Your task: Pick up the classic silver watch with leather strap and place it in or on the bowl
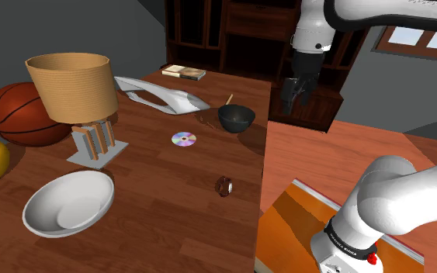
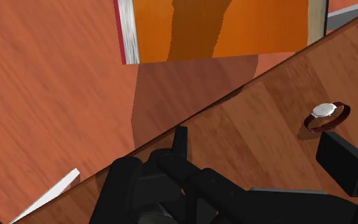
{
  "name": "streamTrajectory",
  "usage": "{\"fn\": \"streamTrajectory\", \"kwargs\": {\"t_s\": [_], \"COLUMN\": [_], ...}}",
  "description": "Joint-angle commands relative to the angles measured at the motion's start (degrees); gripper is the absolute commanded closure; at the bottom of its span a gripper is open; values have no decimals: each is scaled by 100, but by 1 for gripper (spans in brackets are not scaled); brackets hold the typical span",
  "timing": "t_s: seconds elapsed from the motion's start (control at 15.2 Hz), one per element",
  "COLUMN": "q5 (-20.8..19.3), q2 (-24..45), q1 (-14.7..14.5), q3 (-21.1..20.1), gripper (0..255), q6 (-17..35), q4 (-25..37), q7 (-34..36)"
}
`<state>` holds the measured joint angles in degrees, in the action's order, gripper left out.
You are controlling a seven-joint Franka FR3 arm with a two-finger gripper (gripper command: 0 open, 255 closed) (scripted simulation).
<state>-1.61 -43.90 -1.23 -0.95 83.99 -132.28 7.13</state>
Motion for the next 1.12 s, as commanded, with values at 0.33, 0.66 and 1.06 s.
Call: {"fn": "streamTrajectory", "kwargs": {"t_s": [0.33,0.66,1.06], "q5": [330,625,853], "q2": [69,419,1230], "q1": [-43,-99,-102], "q3": [-443,-919,-1534], "gripper": [0,0,0], "q6": [928,1938,3232], "q4": [-724,-1237,-1538], "q7": [729,1445,2320]}}
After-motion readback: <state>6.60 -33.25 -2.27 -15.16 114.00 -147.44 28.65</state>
